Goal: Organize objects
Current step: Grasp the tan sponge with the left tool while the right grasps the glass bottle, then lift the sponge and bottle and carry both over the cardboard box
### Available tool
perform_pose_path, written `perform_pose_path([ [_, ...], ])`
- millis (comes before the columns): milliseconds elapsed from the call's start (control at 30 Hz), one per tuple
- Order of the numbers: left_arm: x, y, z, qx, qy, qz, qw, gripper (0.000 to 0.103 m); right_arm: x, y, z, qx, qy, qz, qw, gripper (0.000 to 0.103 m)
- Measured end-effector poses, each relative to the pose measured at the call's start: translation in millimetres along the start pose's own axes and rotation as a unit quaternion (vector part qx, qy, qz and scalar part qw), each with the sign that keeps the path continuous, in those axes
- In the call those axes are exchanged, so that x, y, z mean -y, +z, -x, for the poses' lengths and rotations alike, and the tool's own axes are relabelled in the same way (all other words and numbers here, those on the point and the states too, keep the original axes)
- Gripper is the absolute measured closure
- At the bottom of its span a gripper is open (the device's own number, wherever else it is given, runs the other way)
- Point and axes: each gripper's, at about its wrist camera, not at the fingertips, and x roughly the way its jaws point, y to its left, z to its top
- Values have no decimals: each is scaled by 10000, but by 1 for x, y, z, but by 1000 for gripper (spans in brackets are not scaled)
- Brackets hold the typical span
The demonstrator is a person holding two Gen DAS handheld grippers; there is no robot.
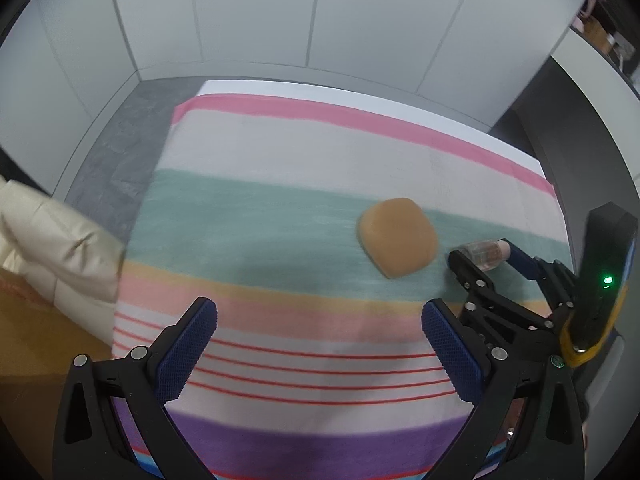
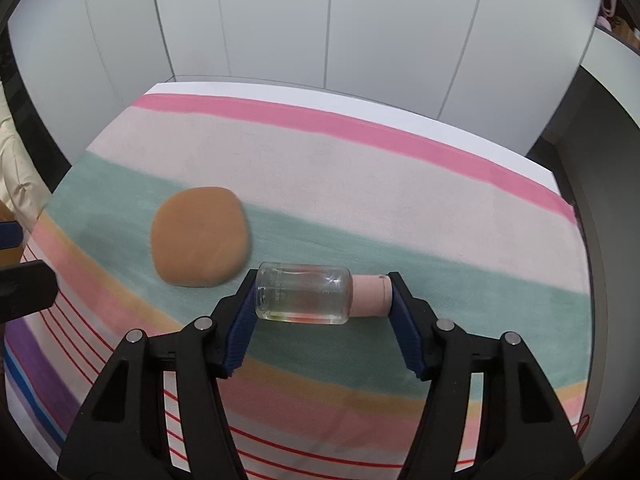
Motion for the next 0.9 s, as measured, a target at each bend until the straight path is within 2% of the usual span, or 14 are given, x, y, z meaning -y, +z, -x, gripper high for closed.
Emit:
perform_pose_path([
  [233, 43, 12, -44, -157, -150, -663, 9976, 0, 39, -7, 17, 62, -97, -484, 9988, 39],
  [333, 57, 21, -64, -222, -160, -758, 9967, 1, 54, -8, 22, 98, -100, -710, 9974, 39],
  [367, 59, 24, -69, -235, -176, -724, 9969, 5, 58, -9, 24, 100, -95, -779, 9969, 39],
  [433, 65, 28, -70, -15, -63, -708, 9975, 18, 65, -10, 25, 80, -115, -830, 9964, 39],
  [467, 67, 30, -69, 48, -6, -723, 9974, 32, 69, -11, 27, 70, -89, -848, 9963, 39],
  [500, 69, 31, -68, 82, 15, -721, 9974, 37, 70, -12, 28, 73, -70, -865, 9962, 39],
  [567, 68, 33, -68, 77, -178, -662, 9976, 40, 72, -12, 29, 94, -66, -863, 9962, 39],
  [900, 72, 37, -44, 222, 148, -695, 9972, 41, 74, -8, 37, 59, -54, -995, 9950, 39],
])
